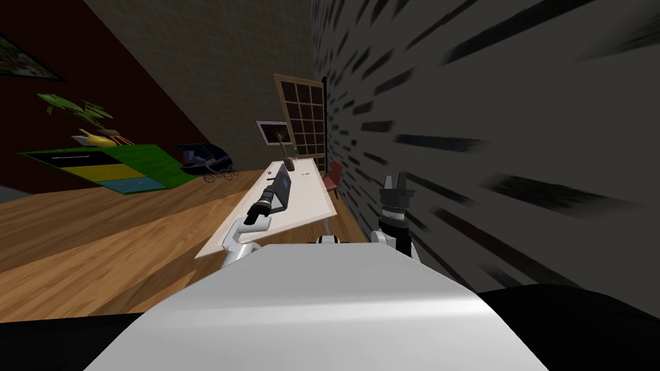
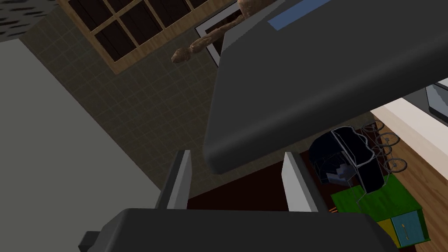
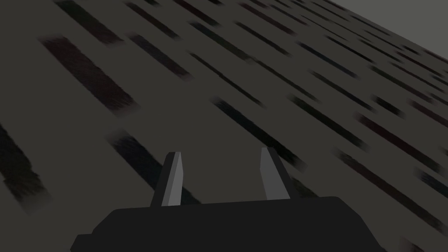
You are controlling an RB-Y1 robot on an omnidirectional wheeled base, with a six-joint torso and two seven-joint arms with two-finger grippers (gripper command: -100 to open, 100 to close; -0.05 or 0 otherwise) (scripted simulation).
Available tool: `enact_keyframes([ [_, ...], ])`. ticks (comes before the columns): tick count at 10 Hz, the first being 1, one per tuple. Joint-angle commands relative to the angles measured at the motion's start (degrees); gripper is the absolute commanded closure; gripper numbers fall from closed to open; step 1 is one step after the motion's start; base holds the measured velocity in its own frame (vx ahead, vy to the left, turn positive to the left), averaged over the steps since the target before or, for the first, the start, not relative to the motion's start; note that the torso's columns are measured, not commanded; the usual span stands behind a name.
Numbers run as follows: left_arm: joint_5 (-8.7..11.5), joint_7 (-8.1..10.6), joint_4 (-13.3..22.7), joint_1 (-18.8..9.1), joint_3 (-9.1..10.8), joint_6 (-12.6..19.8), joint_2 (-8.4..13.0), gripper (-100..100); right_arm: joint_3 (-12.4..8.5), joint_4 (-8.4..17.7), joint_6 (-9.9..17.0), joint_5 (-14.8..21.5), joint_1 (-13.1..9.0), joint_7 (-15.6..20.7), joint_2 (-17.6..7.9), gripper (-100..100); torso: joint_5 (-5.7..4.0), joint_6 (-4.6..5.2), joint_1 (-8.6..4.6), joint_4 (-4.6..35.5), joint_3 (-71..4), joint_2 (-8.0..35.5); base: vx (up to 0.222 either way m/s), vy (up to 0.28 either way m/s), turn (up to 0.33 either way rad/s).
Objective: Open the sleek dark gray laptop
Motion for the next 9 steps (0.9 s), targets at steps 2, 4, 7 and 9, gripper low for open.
enact_keyframes([
  [2, 4.0, 4.00, 1.9, -1.3, 0.17, -2.0, -3.2, 100, 0.0, 0.0, 0.0, 0.0, 0.0, 0.0, 0.0, 0, 0.29, -0.20, 0.64, -0.1, 0.0, 0.0, -0.051, 0.154, 0.022],
  [4, 5.6, 5.60, 2.7, -1.8, 0.24, -2.8, -4.4, 100, 0.0, 0.0, 0.0, 0.0, 0.0, 0.0, 0.0, 0, 0.40, -0.39, 0.73, -0.3, -0.1, -0.2, -0.043, 0.147, 0.024],
  [7, 7.4, 7.31, 2.8, -2.8, 0.17, -3.8, -5.7, 100, 0.0, 0.0, 0.0, 0.0, 0.0, 0.0, 0.0, 0, 0.34, -0.26, 0.60, -0.3, -0.1, -0.2, -0.036, 0.139, 0.043],
  [9, 9.1, 9.06, 5.8, -3.2, 0.16, -6.5, -7.3, 100, 0.0, 0.0, 0.0, 0.0, 0.0, 0.0, 0.0, 0, 0.07, 0.20, -0.17, -0.2, -0.2, -0.3, -0.018, 0.101, 0.027],
])
